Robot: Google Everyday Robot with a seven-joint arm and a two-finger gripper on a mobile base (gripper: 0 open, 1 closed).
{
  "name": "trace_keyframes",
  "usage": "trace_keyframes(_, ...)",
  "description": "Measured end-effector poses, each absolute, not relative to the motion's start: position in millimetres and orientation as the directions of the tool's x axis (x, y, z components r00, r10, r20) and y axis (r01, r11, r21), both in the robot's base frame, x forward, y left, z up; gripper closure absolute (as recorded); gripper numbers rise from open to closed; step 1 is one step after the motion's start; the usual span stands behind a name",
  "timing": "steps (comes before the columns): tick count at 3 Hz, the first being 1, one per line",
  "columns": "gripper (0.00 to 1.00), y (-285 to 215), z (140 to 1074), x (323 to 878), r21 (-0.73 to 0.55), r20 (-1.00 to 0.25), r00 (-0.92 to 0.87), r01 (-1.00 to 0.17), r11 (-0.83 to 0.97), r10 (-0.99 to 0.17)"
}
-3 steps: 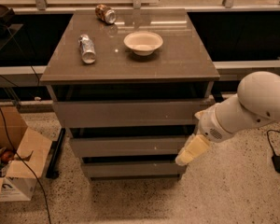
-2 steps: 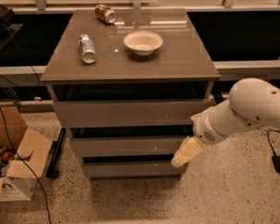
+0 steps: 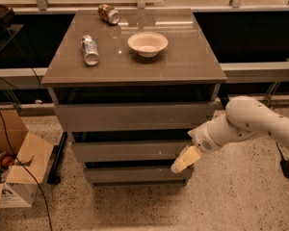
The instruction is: Open middle drawer
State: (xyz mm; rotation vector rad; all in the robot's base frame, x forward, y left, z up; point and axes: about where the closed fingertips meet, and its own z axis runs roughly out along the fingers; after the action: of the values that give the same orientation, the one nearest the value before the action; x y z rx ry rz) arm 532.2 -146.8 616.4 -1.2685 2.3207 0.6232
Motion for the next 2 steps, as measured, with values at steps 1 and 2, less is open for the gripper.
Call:
trace_keyframes(1,0.00,-143,607,530,0.193,-0.548,-0.505,-0.852,0.486,-0.667)
trace_keyframes(2,0.00,-127,594,537,0.156,-0.557,-0.461,-0.875,0.459,-0.691)
